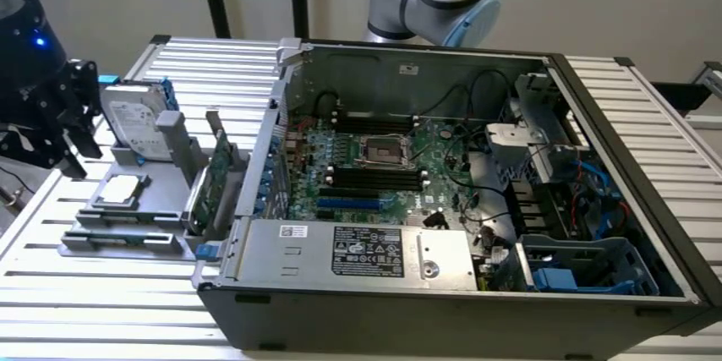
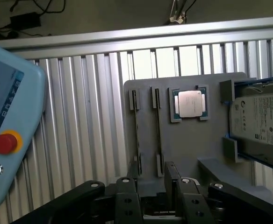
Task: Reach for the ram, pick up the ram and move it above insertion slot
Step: 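Pick up the ram and move it above insertion slot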
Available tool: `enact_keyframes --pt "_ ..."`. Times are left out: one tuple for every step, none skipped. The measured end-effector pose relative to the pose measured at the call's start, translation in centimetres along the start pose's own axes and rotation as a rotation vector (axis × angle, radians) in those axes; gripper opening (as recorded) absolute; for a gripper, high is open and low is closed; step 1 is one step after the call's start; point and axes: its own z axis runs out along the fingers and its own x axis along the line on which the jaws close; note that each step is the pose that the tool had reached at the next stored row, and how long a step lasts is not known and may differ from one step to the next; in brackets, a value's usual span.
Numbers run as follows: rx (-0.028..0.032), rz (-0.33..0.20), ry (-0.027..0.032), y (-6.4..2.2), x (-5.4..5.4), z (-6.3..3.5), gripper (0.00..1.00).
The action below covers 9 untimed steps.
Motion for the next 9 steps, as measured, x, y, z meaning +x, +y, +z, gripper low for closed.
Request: enact_keyframes --pt "0.0000 0.000 -0.0001 0.00 0.0 0.20 0.36" --pt "0.0001 0.000 -0.0001 -0.01 0.0 0.38 0.36" --pt "0.0001 0.000 -0.0002 -0.02 0.0 0.56 0.36" --pt "0.0001 0.000 -0.0001 -0.03 0.1 0.74 0.36" --pt "0.0000 0.000 0.0000 -0.04 0.1 0.91 0.36" --pt "-0.0001 0.000 0.0000 -0.04 0.1 1.09 0.36" --pt "0.0000 0.000 -0.0001 -0.05 0.1 1.27 0.36" --pt "0.0000 0.000 -0.0001 -0.06 0.2 1.47 0.36" --pt "0.0000 0.000 -0.0001 -0.07 0.2 1.65 0.36"
